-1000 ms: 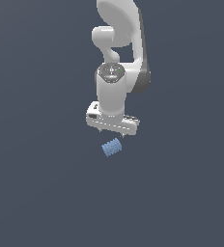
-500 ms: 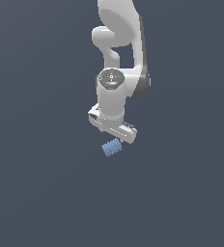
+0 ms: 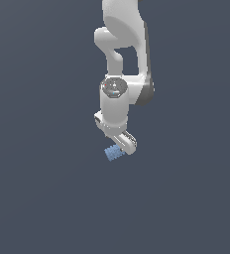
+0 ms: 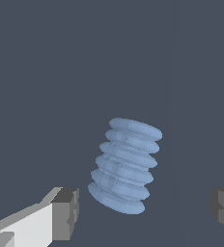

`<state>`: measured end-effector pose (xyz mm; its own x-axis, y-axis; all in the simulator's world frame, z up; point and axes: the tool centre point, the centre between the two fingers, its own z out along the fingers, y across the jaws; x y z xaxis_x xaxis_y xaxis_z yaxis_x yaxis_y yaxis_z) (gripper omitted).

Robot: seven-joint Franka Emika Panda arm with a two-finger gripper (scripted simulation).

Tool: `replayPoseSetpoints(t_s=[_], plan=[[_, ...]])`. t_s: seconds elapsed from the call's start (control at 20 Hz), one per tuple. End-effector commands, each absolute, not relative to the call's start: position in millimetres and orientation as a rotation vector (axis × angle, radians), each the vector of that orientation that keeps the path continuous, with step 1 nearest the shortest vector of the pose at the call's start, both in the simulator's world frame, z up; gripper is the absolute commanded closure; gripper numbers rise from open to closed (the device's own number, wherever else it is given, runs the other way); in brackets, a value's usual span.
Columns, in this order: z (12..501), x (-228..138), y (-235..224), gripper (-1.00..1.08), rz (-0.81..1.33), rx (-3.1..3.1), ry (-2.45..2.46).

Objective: Pick up the object and move it to a goal position.

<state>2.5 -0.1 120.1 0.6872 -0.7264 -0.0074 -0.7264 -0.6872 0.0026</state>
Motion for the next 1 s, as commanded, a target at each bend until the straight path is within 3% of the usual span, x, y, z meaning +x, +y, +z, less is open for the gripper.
replayPoseSetpoints(t_s=[0.0, 0.95], plan=[[116, 4, 0, -0.92, 0.009, -2.842, 1.339], [104, 6, -1, -0.92, 0.0, -2.694, 1.617]])
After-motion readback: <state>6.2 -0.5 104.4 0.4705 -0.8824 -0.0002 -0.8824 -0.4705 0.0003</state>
